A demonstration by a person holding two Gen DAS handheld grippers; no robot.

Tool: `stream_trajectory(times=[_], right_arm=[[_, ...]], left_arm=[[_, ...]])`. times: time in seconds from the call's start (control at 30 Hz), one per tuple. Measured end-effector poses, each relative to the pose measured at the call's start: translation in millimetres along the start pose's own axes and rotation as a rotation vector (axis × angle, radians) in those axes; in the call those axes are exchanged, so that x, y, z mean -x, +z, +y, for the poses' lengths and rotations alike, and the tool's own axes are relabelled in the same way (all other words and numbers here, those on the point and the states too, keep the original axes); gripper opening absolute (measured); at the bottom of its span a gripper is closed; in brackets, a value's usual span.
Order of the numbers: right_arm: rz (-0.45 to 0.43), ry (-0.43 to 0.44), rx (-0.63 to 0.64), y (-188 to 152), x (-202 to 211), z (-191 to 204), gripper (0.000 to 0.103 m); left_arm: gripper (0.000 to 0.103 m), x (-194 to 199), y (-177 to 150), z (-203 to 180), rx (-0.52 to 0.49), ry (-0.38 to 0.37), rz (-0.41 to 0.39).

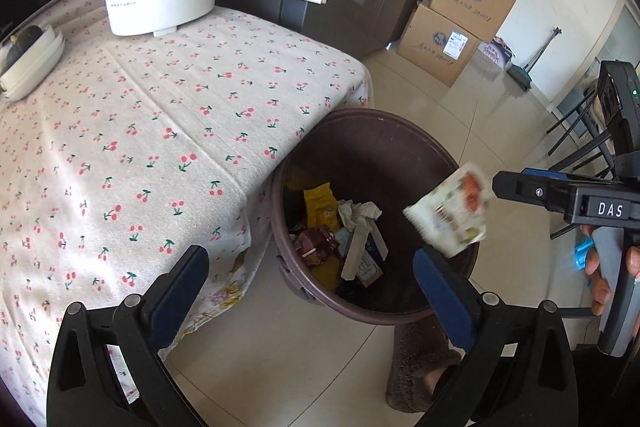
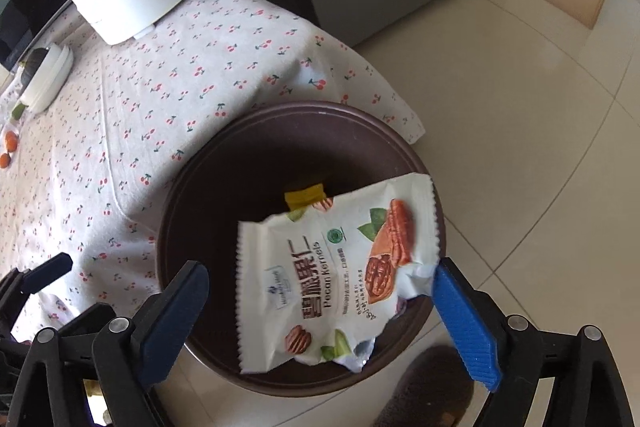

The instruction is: Collect trash

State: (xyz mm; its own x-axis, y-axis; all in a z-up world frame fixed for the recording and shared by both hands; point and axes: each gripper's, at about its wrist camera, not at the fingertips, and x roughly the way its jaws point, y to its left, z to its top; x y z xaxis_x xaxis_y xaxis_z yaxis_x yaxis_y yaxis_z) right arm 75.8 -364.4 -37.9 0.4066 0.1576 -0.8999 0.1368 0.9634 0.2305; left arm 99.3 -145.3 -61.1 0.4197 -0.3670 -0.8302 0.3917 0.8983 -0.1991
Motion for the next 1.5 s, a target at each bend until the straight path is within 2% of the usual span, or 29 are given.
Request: stream_trajectory(times=[0.23,0.37,0.53,0.73,0.93,1.07,1.27,1.5], right_arm=[[-0.006,0.009,0.021,-7.2,3.1,17.7,0.096],[-0.042,0.029,0.013,-10.8,12.8,31.3,0.097],[-0.153,-0.014,0.086,-16.0,37.8,64.1,0.097],[-0.294,-0.048,0.200,-38.2,67.9,106.2,0.098],[-0.403,-0.064,0.263,-67.1,87.0,134.5,0.099],[-0.442,-0.063,0.261,-87.0,95.0,144.1,0.100],[-0.497,-0.051,0.264,-108.2,108.5,151.8,0.101],[-0.539,-0.069,0.294,-111.7,116.9,160.8,0.101]], left_arm=[[0.103,29.1,-7.3,18.8,0.037,0.033,-0.048],[0.103,50.8,-12.2,28.2,0.073,0.068,-0.084],[0.103,93.8,-23.1,31.5,0.082,0.182,-0.177],[0.103,138.9,-44.4,33.0,0.104,0.250,-0.288],[0.103,161.7,-72.6,45.4,0.231,0.330,-0.298],[0.103,168.7,-90.7,47.9,0.268,0.314,-0.295],[0.103,174.6,-108.8,38.1,0.245,0.346,-0.305],[0.103,183.5,-106.0,32.5,0.208,0.373,-0.331]])
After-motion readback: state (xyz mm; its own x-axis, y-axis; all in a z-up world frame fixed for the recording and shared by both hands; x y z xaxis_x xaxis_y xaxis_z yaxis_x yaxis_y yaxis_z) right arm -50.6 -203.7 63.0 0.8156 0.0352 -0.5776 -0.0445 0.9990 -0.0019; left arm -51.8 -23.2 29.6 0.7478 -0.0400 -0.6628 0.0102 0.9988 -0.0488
